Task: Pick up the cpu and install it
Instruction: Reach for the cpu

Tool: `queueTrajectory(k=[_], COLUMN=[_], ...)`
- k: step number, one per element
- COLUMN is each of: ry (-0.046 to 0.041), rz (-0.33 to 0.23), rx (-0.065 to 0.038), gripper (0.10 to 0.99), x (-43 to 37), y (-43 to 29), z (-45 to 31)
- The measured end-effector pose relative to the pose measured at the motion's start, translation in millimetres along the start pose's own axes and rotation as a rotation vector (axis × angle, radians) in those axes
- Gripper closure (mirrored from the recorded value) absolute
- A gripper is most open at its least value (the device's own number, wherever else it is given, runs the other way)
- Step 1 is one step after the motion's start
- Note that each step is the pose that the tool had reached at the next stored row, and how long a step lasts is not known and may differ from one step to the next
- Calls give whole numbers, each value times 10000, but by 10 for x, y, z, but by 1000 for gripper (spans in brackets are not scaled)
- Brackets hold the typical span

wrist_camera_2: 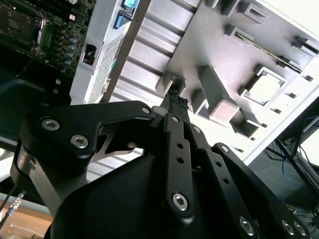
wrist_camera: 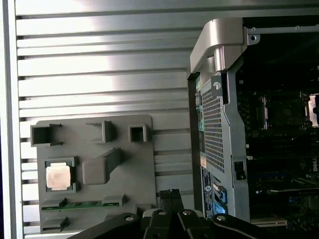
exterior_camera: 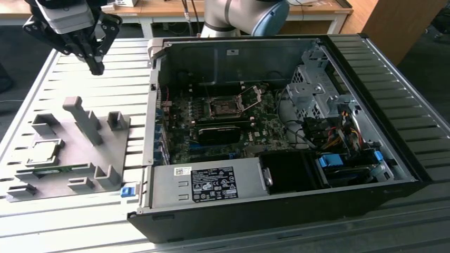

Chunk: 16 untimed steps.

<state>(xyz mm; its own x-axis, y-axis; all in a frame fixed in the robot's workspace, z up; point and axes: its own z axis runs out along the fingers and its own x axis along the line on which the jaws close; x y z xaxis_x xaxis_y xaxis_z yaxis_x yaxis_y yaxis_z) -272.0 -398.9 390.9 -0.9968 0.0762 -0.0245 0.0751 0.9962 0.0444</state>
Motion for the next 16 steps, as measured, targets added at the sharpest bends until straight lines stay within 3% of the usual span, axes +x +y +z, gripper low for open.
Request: queueTrajectory(k=[16], ry=[0], rz=[0], rx=[0], gripper=[980], x=[124], y=[-10], z=[5])
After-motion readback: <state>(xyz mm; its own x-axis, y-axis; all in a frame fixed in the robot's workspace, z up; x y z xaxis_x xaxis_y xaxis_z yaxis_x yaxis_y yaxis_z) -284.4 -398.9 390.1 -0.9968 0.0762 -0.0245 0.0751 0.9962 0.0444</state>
